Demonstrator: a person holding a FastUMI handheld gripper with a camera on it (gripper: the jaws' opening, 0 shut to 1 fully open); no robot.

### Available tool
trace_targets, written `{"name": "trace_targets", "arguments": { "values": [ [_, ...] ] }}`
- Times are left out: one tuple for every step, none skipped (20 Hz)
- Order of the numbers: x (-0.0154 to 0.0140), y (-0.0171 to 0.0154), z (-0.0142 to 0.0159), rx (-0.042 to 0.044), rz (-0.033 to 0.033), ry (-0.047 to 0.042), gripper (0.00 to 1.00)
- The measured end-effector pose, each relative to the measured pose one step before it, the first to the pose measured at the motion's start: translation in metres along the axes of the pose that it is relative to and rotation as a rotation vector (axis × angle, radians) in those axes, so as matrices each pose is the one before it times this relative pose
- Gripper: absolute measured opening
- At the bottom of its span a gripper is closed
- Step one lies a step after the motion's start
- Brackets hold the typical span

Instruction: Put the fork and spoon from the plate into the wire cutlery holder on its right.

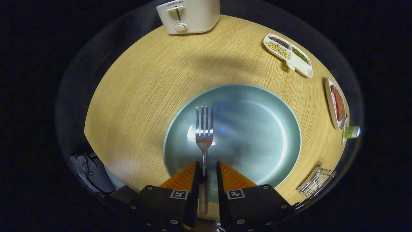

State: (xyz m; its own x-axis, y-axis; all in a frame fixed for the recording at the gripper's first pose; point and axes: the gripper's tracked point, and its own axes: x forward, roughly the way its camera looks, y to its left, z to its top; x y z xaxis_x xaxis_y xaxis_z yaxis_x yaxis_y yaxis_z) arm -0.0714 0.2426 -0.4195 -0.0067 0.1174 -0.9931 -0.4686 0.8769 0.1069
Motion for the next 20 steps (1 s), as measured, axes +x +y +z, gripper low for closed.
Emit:
{"name": "trace_targets", "arguments": {
  "values": [
    [-0.00042, -0.00320, 0.00018, 0.00457, -0.01436, 0.00324, 0.25],
    [0.00113, -0.00097, -0.00007, 0.00574, -0.00310, 0.00429, 0.16],
    [-0.00029, -0.00029, 0.00063, -0.00405, -0.00025, -0.00195, 0.11],
    [-0.00097, -0.00039, -0.00059, -0.00711, 0.00058, 0.00107, 0.09],
    [0.00082, 0.00023, -0.00244, -0.00728, 0.00424, 0.00942, 0.08],
    [-0.00093, 0.00032, -0.00093, 0.00217, 0.00643, 0.00349, 0.05],
    [-0.00031, 0.00044, -0.00191, -0.00096, 0.00982, 0.00295, 0.05],
    [0.00051, -0.00029, 0.00092, 0.00897, 0.00840, -0.00804, 0.05],
    [-0.00168, -0.00097, -0.00070, 0.01449, 0.00567, -0.00673, 0.05],
    [-0.00097, -0.00150, -0.00031, 0.01185, 0.00377, -0.00778, 0.05],
    [-0.00186, -0.00034, 0.00058, 0.00912, 0.00831, -0.01451, 0.05],
    [-0.00215, -0.00083, 0.00176, 0.00382, 0.00887, -0.01618, 0.05],
    [-0.00439, -0.00239, 0.00178, 0.00652, -0.00363, -0.01777, 0.05],
    [-0.00328, -0.00222, 0.00243, 0.00825, 0.00201, -0.01491, 0.04],
    [-0.00297, -0.00115, 0.00006, 0.01412, 0.00392, -0.00999, 0.04],
    [-0.00367, -0.00141, 0.00049, 0.01108, 0.00515, -0.00891, 0.05],
    [-0.00364, -0.00165, 0.00057, 0.00941, 0.00048, -0.01048, 0.05],
    [-0.00394, -0.00211, -0.00037, 0.00648, 0.00118, -0.00822, 0.04],
    [-0.00465, -0.00202, 0.00008, 0.01086, 0.00241, -0.01270, 0.04],
    [-0.00508, -0.00266, 0.00010, 0.01013, -0.00025, -0.01124, 0.04]
  ]
}}
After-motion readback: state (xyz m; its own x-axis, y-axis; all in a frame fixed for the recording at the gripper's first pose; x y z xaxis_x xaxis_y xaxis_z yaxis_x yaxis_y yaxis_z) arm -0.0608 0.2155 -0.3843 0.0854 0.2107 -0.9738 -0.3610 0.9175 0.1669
